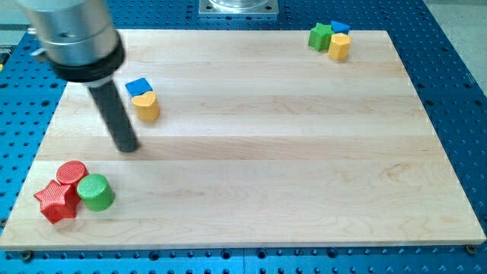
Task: Place the cube at the top left of the red circle
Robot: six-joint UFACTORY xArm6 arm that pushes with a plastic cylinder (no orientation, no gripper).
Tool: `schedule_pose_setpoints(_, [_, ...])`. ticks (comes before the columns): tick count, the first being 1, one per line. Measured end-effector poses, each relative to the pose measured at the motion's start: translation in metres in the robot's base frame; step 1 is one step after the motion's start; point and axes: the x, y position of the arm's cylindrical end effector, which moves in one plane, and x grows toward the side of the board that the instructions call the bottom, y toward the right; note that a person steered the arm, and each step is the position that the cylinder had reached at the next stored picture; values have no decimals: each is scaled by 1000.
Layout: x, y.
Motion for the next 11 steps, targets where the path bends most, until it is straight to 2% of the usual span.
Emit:
schedule_pose_setpoints(2, [-74,22])
schedule_pose_setpoints(3, [-90,40])
schedule_pose_setpoints(4, [-133,42])
schedule_pose_setpoints(5, [-150,33])
schedule_pose_setpoints(7, [-116,-27])
schedule_pose_setpoints(9, [-145,-40])
schedule_pose_setpoints(10, [-80,-78])
schedule_pose_setpoints(11, [-12,-93])
